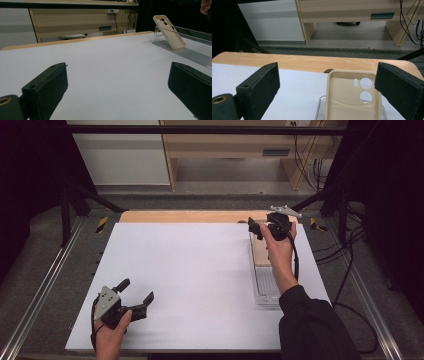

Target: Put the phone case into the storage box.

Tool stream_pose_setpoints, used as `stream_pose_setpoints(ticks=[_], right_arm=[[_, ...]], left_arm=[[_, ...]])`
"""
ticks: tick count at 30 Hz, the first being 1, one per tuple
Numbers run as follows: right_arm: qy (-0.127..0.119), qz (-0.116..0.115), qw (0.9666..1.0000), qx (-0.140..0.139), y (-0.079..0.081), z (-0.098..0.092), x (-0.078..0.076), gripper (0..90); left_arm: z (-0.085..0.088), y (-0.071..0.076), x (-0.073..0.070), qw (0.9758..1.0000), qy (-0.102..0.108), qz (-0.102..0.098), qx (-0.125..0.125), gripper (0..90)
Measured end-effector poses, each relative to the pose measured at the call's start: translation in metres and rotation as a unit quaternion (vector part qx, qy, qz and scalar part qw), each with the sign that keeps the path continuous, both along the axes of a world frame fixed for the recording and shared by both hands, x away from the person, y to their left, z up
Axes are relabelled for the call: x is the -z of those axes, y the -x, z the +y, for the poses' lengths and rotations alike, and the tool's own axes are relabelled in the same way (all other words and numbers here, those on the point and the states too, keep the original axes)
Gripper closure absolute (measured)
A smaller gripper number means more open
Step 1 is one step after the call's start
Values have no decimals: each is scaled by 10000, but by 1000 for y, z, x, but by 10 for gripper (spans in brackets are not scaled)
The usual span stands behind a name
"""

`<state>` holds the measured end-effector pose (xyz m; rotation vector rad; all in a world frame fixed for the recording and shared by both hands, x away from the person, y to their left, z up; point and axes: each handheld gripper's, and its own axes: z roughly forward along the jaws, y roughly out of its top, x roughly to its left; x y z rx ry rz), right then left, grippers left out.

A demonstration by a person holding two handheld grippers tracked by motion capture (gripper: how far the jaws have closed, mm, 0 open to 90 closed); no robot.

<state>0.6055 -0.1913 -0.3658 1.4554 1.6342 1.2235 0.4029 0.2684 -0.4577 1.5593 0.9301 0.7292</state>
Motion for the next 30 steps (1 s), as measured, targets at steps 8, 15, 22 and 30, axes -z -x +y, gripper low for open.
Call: stream_pose_setpoints(ticks=[8, 15, 22, 30], right_arm=[[-62, -143, 9999, -26, 4, -1, -5, 64], [-159, -229, 9996, -86, 7, -1, -8, 65], [-203, -273, 9994, -107, 11, -5, -12, 65], [-208, -364, 9990, -176, 22, -10, -14, 63]], left_arm=[[0, -1, 0, 10000, -8, -1, 11, 27], [0, -1, 1, 10000, -26, -14, 6, 27], [-2, -3, 1, 10000, -24, -16, 9, 27], [-4, -2, 1, 9999, -108, -50, 55, 27]])
